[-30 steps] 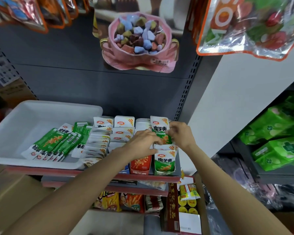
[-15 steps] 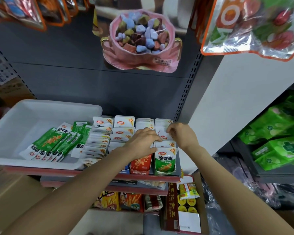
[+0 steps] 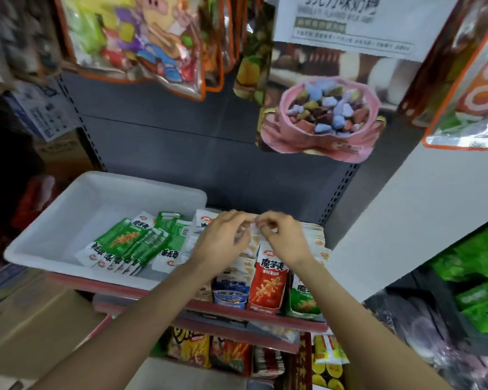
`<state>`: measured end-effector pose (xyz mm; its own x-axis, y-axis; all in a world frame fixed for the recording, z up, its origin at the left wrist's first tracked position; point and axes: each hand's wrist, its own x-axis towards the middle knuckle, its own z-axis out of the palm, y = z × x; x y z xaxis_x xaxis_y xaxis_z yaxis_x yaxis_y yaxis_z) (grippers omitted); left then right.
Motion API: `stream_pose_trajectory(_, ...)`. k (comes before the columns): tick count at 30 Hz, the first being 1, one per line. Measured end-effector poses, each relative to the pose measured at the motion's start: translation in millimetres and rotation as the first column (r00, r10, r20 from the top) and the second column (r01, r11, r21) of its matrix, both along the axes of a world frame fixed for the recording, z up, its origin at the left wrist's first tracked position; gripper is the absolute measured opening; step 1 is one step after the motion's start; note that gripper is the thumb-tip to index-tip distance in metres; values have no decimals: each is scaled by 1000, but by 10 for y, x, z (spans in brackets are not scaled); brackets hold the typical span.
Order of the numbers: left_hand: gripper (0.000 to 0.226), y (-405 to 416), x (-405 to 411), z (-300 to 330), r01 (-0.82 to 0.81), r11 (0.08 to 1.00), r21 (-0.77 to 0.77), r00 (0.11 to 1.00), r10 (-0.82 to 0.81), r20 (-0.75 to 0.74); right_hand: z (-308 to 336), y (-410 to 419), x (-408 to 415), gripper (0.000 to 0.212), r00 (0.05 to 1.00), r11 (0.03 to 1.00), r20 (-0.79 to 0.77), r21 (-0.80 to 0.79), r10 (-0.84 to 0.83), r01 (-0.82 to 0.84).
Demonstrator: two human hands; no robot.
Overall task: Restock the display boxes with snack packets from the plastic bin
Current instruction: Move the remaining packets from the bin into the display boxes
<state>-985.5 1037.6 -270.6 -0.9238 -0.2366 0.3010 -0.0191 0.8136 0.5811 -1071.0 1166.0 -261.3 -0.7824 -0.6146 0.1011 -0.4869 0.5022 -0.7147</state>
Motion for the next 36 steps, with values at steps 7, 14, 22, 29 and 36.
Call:
stream_pose_trajectory(7, 16, -1221, 690, -187, -284, 947, 148, 957, 289, -7, 2, -1315, 513, 24, 986, 986, 7, -8, 165, -165)
stream_pose_trajectory(14, 20, -2439, 1061, -668, -408, 899, 160, 851, 311, 422, -520, -2533, 911, 22, 955, 897, 126, 329, 269, -296)
stream_pose_trajectory(22, 43, -2948, 963, -1137, -265, 964, 36, 674, 159, 721, -1023, -2830, 1023, 44, 923, 775, 279, 508, 265, -376)
stream_pose_trajectory(29, 17, -2914, 866, -1136, -455, 865, 212, 677, 181, 713, -1095, -2851, 960, 51, 935, 726, 281, 594, 216, -347)
stream_pose_trajectory(36, 28, -2845, 1098, -780, -346, 721, 600, 899, 74, 431, -850, -2772, 962, 64, 806, 993, 591, 115, -36, -40)
